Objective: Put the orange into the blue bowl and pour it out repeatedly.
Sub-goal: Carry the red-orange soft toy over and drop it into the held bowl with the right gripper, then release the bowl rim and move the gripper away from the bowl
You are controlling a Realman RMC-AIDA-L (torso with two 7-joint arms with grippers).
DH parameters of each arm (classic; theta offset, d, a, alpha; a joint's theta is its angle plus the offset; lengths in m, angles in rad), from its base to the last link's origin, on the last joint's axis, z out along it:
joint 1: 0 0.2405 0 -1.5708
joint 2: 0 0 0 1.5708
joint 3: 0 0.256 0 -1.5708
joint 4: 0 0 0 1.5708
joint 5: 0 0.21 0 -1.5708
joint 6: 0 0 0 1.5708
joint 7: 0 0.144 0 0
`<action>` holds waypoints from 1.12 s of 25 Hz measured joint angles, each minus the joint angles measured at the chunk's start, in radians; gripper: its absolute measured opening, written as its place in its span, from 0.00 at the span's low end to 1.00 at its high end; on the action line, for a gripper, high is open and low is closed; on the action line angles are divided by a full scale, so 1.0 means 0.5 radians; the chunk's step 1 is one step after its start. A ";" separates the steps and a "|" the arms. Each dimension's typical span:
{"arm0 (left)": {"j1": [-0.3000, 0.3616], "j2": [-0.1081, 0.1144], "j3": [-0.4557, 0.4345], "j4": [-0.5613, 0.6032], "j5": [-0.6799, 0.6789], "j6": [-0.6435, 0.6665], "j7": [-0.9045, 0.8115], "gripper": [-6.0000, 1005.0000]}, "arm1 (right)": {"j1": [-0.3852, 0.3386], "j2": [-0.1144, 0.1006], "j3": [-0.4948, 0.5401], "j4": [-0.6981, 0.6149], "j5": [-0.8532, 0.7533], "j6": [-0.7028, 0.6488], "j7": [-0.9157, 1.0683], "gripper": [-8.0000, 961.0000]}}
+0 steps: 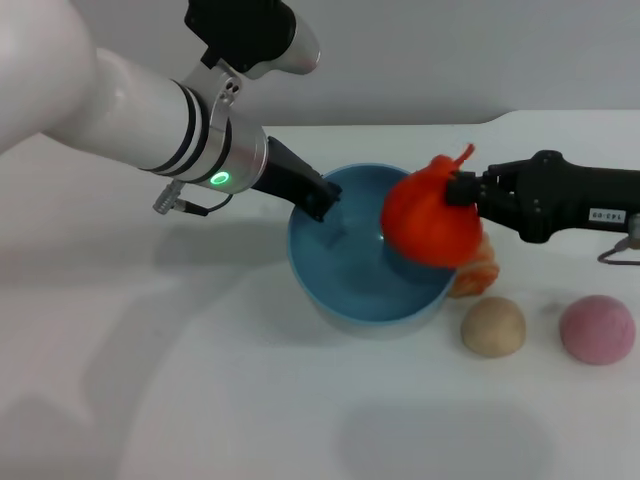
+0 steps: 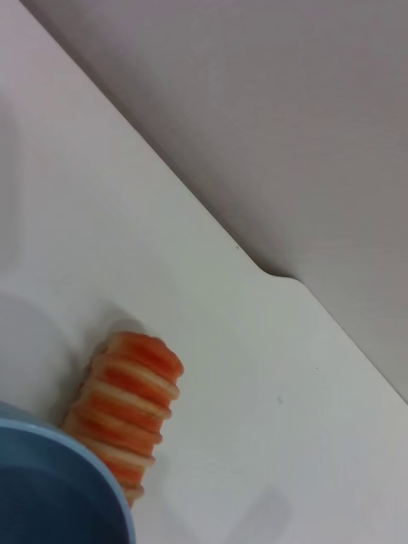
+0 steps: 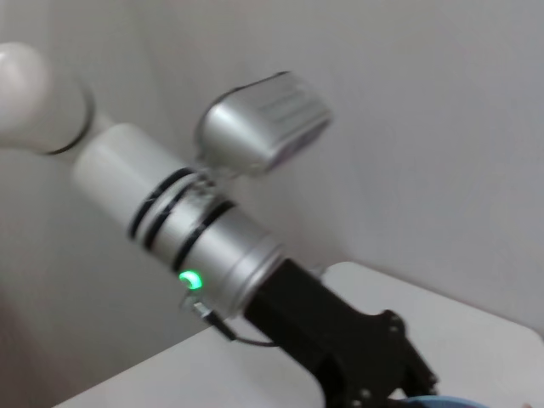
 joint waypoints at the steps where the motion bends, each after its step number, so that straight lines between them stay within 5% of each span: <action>1: 0.000 0.000 0.001 -0.004 0.002 -0.004 0.000 0.00 | 0.000 0.000 0.008 0.016 0.006 0.020 0.007 0.02; 7: 0.001 0.002 0.002 -0.010 0.007 -0.027 -0.001 0.00 | 0.004 0.002 0.015 0.021 0.014 0.025 0.026 0.04; 10: 0.002 0.001 0.002 -0.014 0.006 -0.035 -0.001 0.00 | 0.001 0.003 0.022 0.020 0.027 0.022 0.030 0.25; 21: 0.007 -0.006 0.128 -0.067 -0.002 0.046 -0.009 0.00 | -0.224 0.001 0.235 0.008 0.258 0.065 -0.019 0.61; 28: 0.007 -0.014 0.260 -0.143 -0.065 -0.026 -0.011 0.00 | -0.262 0.000 0.308 0.023 0.246 0.066 -0.023 0.61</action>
